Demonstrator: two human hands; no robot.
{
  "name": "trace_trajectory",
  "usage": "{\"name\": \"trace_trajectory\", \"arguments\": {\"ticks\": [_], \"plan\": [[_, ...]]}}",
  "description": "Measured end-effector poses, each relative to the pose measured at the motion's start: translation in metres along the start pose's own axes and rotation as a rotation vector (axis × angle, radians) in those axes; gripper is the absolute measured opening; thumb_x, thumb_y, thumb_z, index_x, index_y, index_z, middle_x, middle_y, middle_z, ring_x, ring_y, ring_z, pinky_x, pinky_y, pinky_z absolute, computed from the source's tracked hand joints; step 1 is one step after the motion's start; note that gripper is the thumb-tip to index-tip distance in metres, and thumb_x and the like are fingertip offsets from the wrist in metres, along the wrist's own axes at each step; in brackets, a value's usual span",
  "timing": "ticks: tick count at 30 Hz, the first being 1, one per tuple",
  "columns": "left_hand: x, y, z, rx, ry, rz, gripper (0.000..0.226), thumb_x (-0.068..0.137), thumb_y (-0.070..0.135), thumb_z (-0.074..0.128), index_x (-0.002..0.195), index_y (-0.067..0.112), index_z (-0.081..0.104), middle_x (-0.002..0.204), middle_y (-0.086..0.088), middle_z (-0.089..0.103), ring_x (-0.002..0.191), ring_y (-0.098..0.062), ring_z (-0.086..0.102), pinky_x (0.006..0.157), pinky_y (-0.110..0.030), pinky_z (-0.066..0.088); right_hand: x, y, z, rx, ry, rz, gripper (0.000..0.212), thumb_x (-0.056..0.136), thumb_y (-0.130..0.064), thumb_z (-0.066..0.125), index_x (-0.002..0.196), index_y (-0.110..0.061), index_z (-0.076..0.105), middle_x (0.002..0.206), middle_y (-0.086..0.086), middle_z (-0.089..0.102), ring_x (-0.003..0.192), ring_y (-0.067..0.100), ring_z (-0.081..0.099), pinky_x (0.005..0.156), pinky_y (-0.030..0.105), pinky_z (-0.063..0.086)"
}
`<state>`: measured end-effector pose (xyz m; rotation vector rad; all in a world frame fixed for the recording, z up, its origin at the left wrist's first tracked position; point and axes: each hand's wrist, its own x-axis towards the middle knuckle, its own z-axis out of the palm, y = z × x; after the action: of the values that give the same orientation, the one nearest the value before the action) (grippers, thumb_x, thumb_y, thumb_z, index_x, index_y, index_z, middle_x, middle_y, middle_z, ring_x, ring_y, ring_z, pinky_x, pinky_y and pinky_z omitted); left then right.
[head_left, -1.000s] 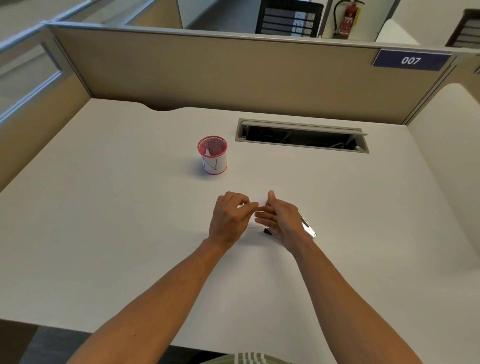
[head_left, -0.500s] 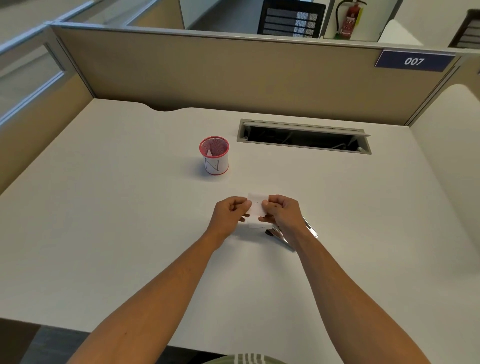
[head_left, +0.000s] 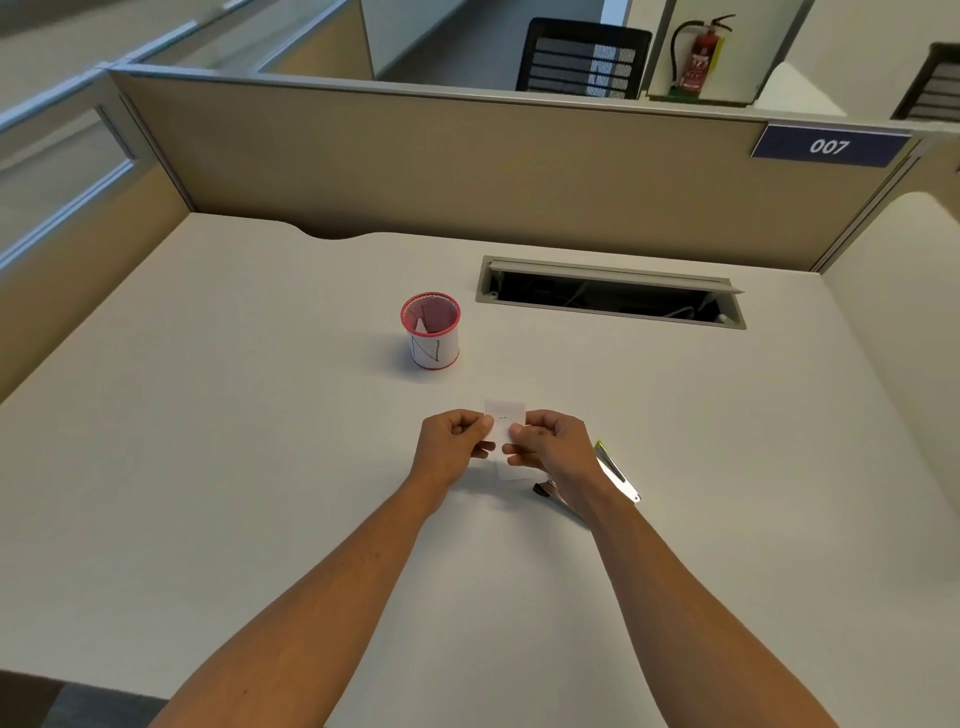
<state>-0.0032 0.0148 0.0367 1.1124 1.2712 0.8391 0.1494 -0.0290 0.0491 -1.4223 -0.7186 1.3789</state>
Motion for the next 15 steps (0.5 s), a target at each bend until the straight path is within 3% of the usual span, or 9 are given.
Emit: {"name": "trace_trajectory", "arguments": {"ticks": [5,11,15], "plan": [[0.011,0.002,-0.005,0.0,0.034,0.018,0.007,0.089,0.017,0.065,0.084,0.02,0.069,0.084,0.002,0.072,0.069,-0.015,0.071,0.062,-0.023,0.057,0.011,-0.002,0.005,-0.049,0.034,-0.013,0.006,0.086,-0.003,0.069,0.091,-0.003,0.071,0.071,0.005,0.073,0.064,0.018,0.07,0.058,0.025,0.055],[0.04,0.013,-0.024,0.085,0.24,0.036,0.006,0.091,0.015,0.062,0.09,0.017,0.067,0.079,-0.002,0.07,0.073,-0.018,0.067,0.058,-0.02,0.054,0.032,-0.015,0.011,-0.161,0.07,-0.082,0.007,0.087,-0.002,0.066,0.085,-0.005,0.073,0.069,0.003,0.07,0.058,0.017,0.065,0.058,0.025,0.055],[0.069,0.03,-0.039,0.163,0.373,0.055,0.007,0.091,0.016,0.061,0.097,0.017,0.064,0.097,-0.003,0.068,0.087,-0.023,0.065,0.081,-0.033,0.056,0.051,-0.032,0.018,-0.258,0.078,-0.131,0.009,0.089,-0.002,0.063,0.086,-0.002,0.072,0.072,0.009,0.068,0.059,0.019,0.063,0.061,0.029,0.056]]}}
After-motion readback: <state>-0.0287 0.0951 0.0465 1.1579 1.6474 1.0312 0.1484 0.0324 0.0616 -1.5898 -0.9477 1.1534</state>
